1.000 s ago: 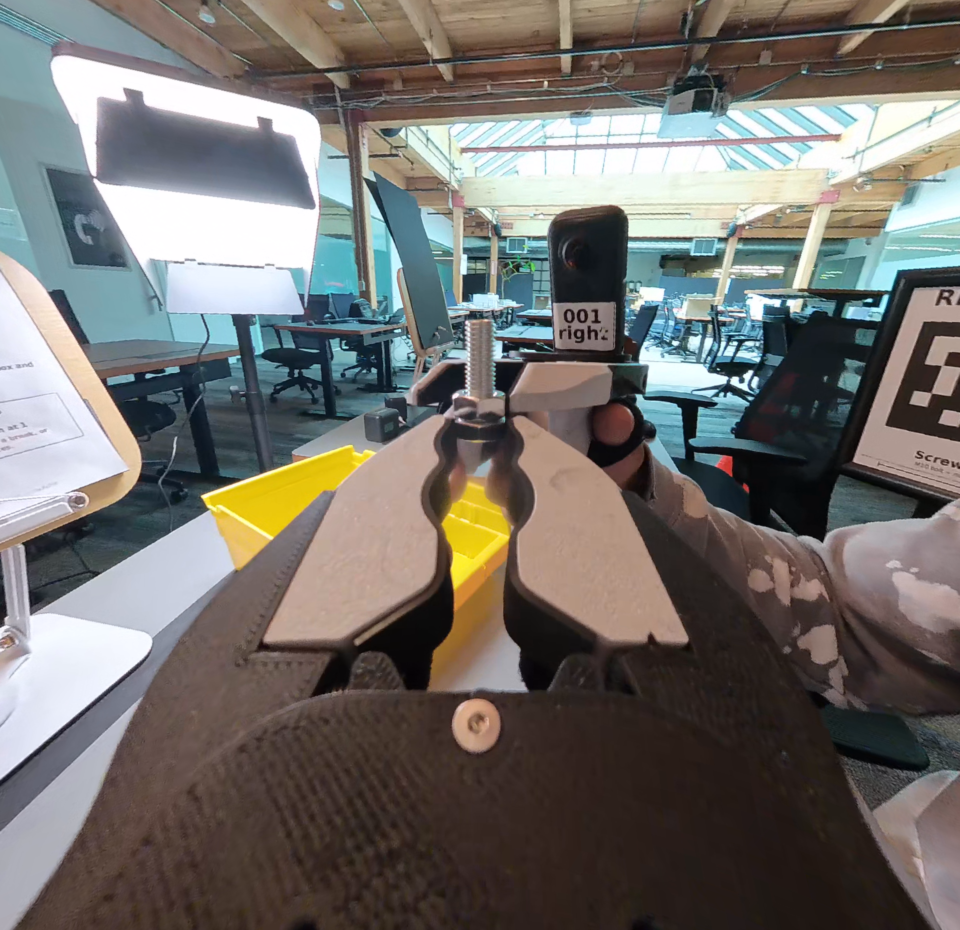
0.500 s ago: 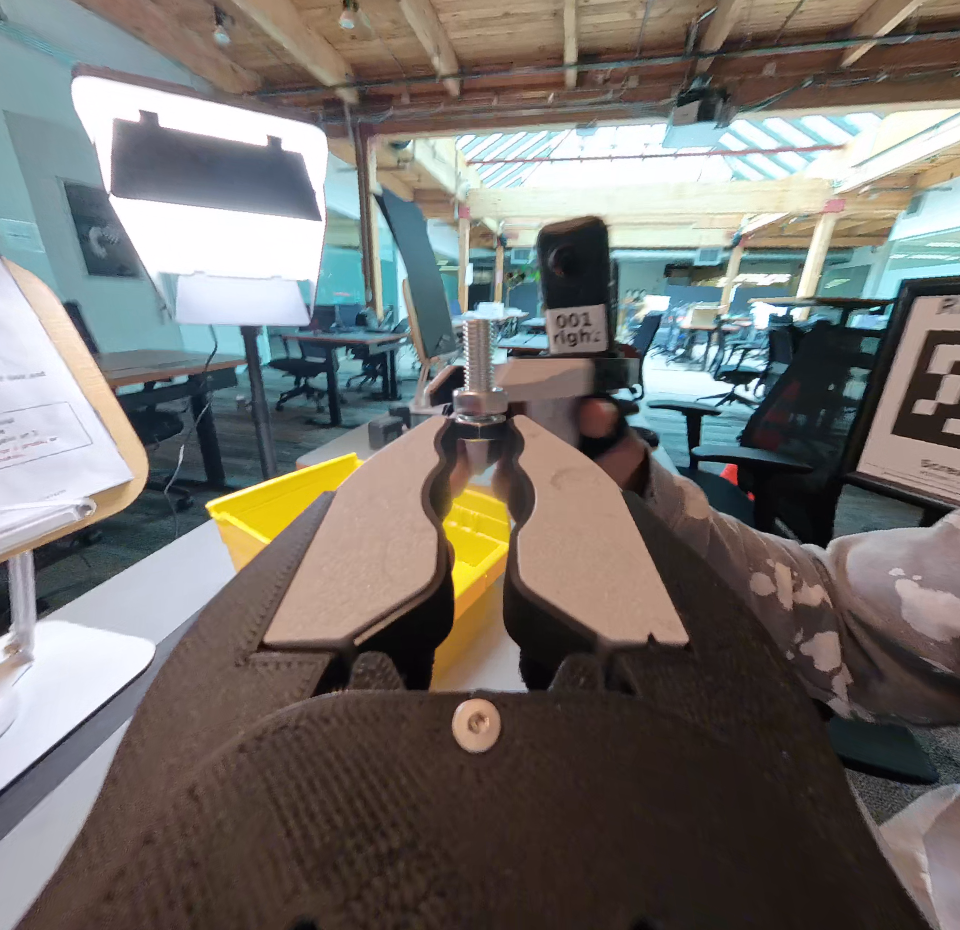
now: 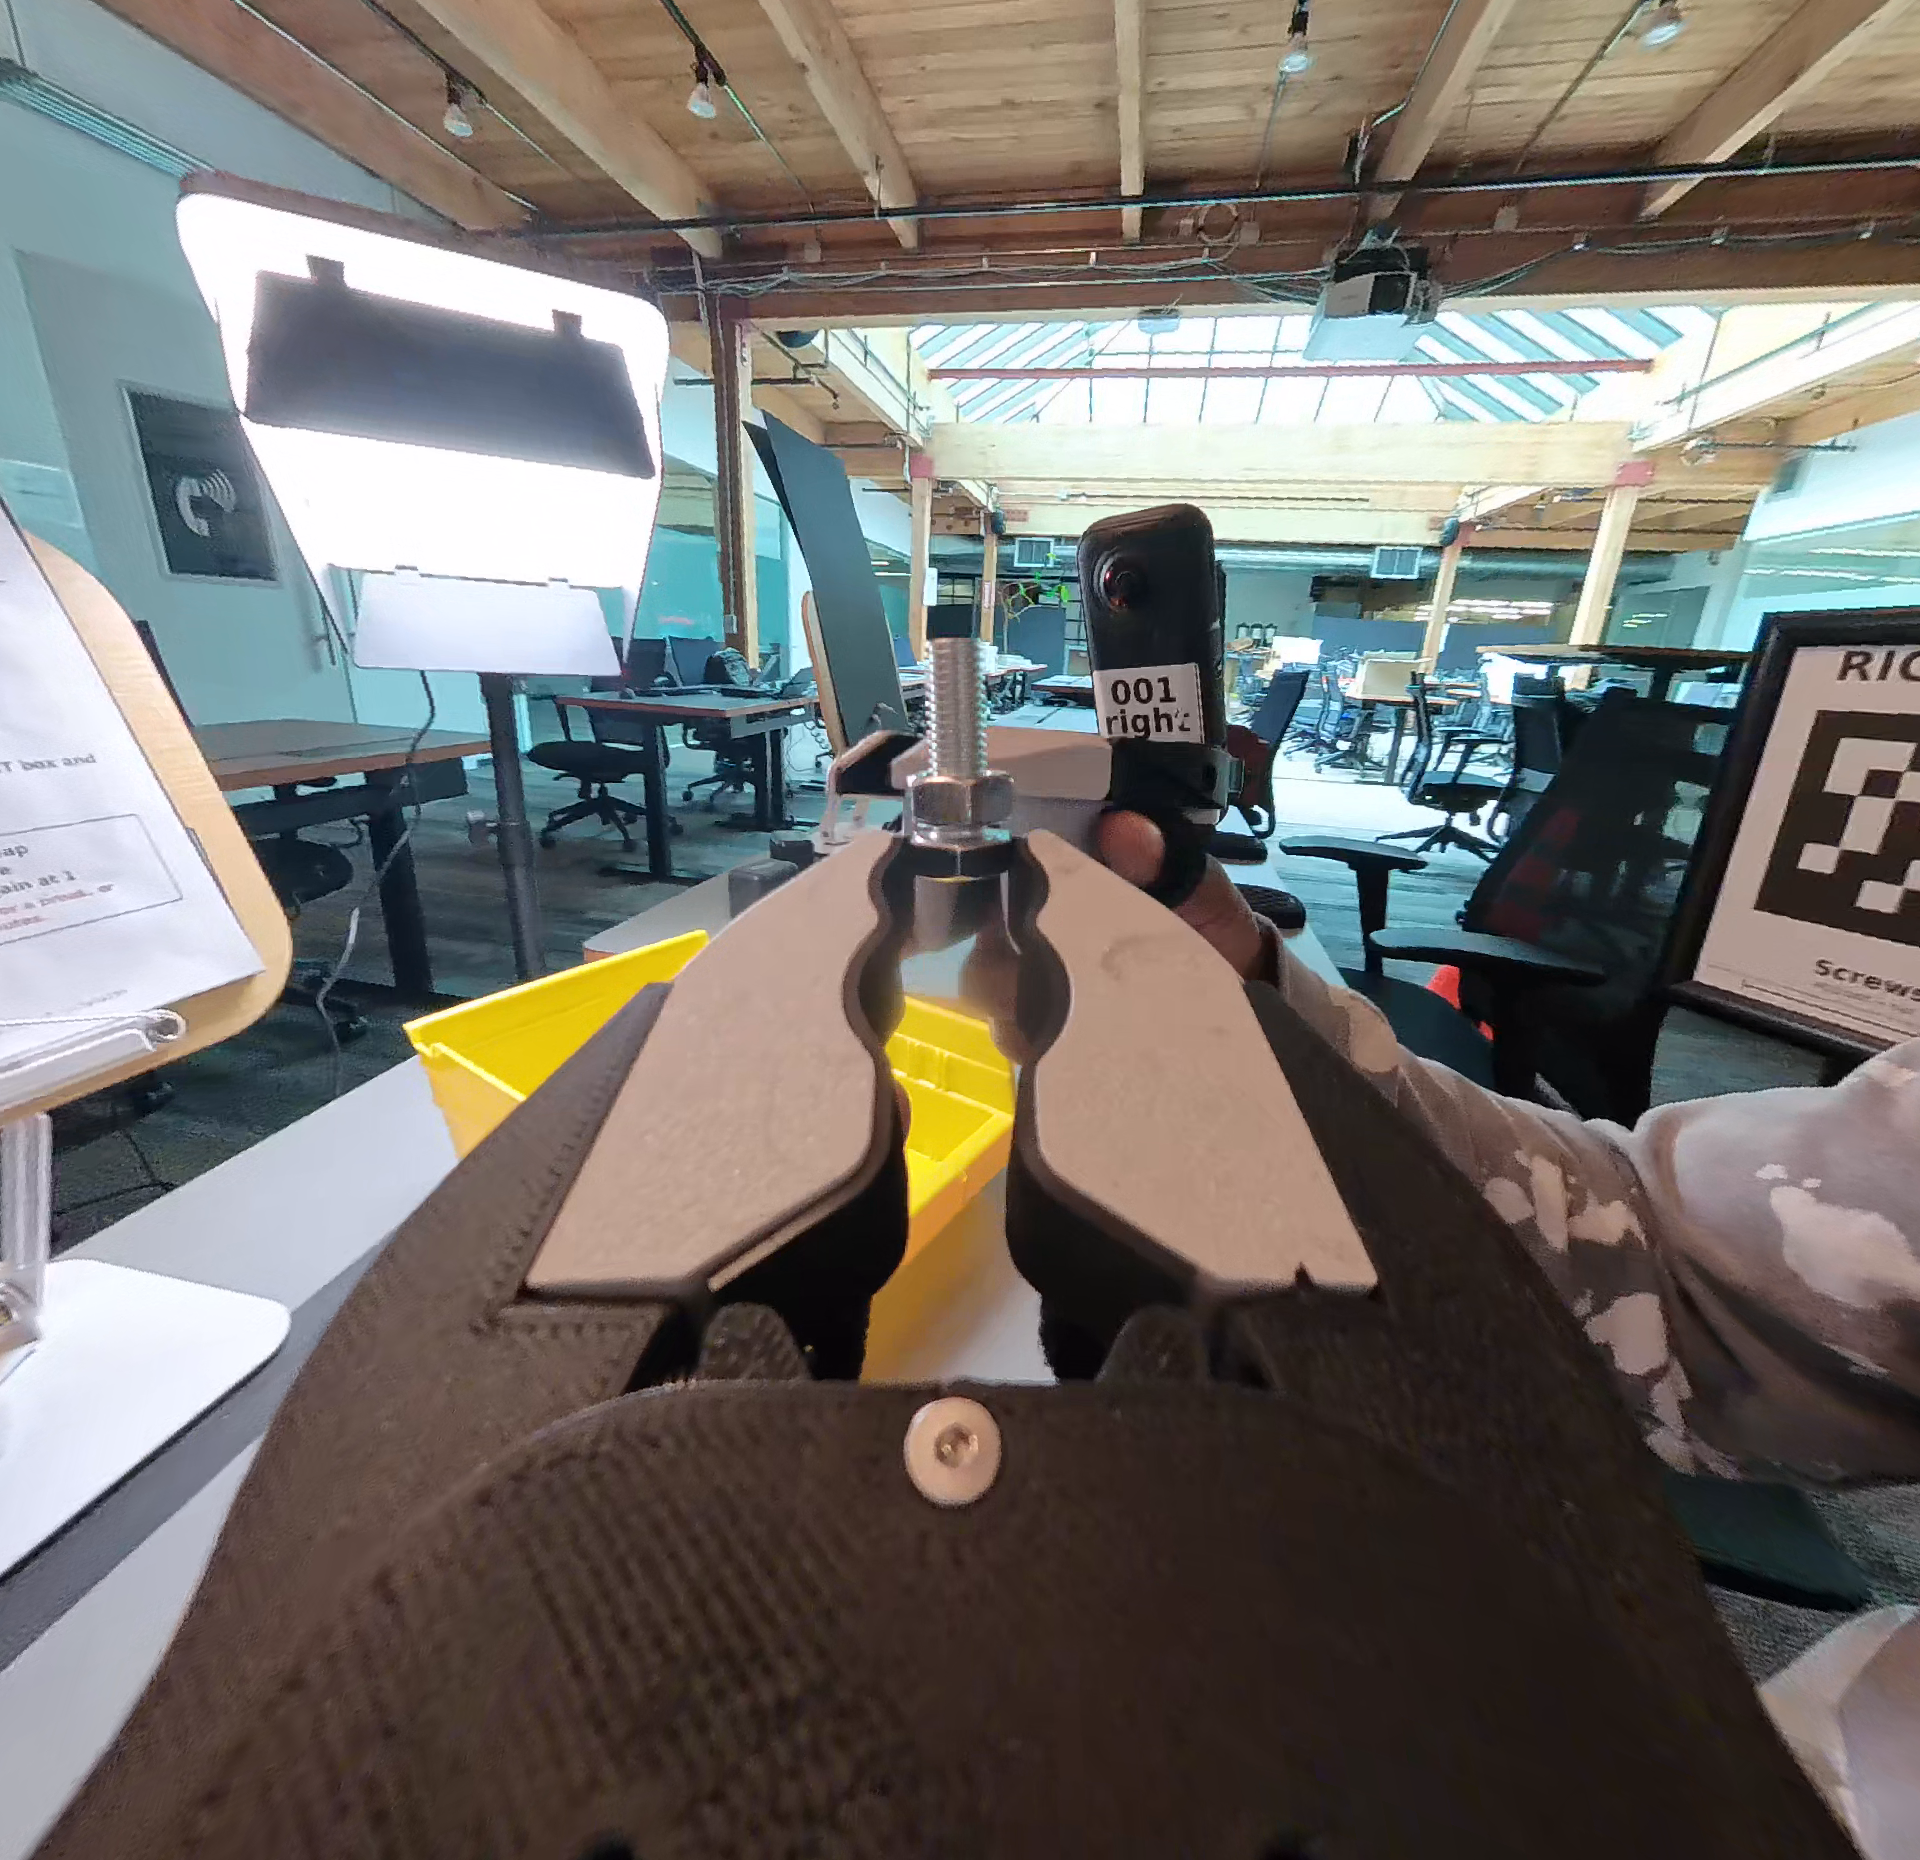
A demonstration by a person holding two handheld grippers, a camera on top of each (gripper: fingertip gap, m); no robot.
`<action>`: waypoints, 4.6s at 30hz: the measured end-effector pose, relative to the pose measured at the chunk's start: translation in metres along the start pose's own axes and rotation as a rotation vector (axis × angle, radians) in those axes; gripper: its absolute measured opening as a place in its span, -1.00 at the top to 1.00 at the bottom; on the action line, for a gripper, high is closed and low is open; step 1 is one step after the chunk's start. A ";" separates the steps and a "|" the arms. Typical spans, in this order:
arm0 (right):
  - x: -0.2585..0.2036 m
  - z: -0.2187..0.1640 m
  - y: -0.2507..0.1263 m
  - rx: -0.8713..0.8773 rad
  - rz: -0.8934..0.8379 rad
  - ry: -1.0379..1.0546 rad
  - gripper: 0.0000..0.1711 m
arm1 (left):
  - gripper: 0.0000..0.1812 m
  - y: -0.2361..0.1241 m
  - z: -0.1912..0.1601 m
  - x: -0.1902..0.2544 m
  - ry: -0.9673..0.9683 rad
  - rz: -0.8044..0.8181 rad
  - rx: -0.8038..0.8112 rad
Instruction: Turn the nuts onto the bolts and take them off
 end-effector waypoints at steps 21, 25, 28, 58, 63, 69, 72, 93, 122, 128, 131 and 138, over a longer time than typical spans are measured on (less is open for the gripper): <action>-0.009 -0.002 0.005 -0.015 0.035 0.063 0.84 | 0.80 0.000 0.003 0.006 0.017 -0.029 0.030; -0.009 0.006 0.000 -0.004 0.048 0.031 0.67 | 0.80 -0.001 0.007 0.003 0.063 -0.004 0.019; -0.032 -0.001 0.010 -0.029 0.109 0.009 0.57 | 0.80 0.001 -0.001 0.003 0.069 -0.003 -0.002; -0.006 0.007 0.004 0.026 -0.029 0.012 0.81 | 0.80 0.001 0.007 0.008 0.040 -0.007 0.088; -0.018 0.012 0.003 0.023 0.040 0.003 0.60 | 0.80 0.001 0.007 0.007 0.068 0.007 0.079; -0.028 0.001 0.011 -0.012 0.071 0.010 0.59 | 0.80 0.002 0.003 0.007 0.062 0.010 0.080; -0.006 0.011 0.001 0.048 -0.025 0.028 0.77 | 0.80 -0.001 0.011 0.008 0.065 0.000 0.098; -0.029 0.003 0.012 0.043 0.095 0.058 0.55 | 0.80 0.002 0.004 0.010 0.052 -0.014 0.087; -0.009 0.016 0.002 0.096 -0.007 0.073 0.70 | 0.80 0.000 0.013 0.014 0.068 -0.031 0.120; -0.040 0.005 0.015 0.049 0.094 0.038 0.52 | 0.80 0.003 0.004 0.015 0.069 -0.031 0.094; -0.024 0.010 0.010 0.067 0.028 0.068 0.74 | 0.81 0.001 0.009 0.014 0.043 -0.036 0.132; -0.034 0.012 0.012 0.077 0.073 0.041 0.56 | 0.80 0.002 0.006 0.012 0.068 -0.017 0.106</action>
Point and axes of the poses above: each gripper's, where its closed fingertips meet, y out along the fingers, z out of its top, x = y × z across the jaws, the point moved 3 cm from there along -y, back along the fingers, and after that the axes turned 15 degrees about x, right-handed, at the moved point
